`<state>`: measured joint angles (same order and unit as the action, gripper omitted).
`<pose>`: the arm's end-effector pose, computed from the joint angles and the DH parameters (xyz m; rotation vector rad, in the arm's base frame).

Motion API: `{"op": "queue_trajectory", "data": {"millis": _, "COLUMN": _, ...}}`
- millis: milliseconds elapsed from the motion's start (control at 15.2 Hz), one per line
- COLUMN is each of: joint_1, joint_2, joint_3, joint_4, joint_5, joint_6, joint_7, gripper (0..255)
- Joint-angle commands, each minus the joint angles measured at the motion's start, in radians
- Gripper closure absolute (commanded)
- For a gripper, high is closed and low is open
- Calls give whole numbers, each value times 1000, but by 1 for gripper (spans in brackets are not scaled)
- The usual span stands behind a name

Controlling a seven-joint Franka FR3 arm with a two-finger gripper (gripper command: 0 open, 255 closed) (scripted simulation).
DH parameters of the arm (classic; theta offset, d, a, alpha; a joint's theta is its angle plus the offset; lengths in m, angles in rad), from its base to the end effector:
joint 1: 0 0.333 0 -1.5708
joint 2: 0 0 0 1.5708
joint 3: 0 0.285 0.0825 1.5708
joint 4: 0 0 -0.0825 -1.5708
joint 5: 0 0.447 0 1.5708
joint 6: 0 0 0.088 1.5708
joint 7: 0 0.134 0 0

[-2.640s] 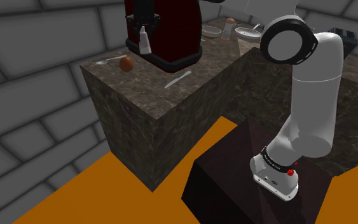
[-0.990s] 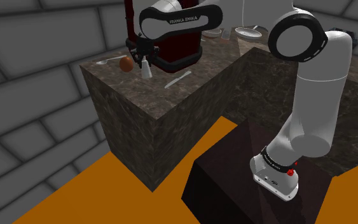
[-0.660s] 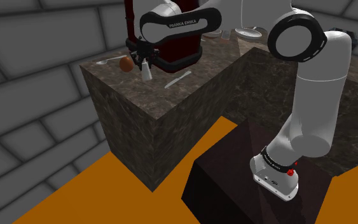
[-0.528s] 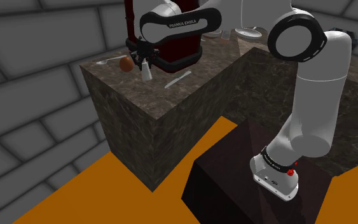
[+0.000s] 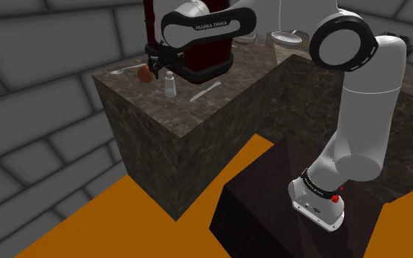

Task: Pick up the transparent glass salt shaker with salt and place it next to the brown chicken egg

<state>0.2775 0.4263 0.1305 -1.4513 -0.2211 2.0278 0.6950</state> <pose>0.7012 0.2711 0.3860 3.0565 -0.3381 0.3258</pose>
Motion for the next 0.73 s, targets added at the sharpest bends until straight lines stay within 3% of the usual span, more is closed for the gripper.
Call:
{"op": "queue_trajectory", "data": {"millis": 0, "joint_1": 3, "joint_2": -19, "joint_3": 3, "joint_4": 24, "joint_5": 4, "joint_6": -42, "joint_7": -3, "gripper": 0}}
{"op": "queue_trajectory", "data": {"millis": 132, "joint_1": 7, "joint_2": -35, "joint_3": 6, "joint_4": 57, "joint_5": 8, "joint_6": -92, "joint_7": -7, "gripper": 0}}
{"op": "queue_trajectory", "data": {"millis": 660, "joint_1": 7, "joint_2": -35, "joint_3": 6, "joint_4": 57, "joint_5": 8, "joint_6": -92, "joint_7": -7, "gripper": 0}}
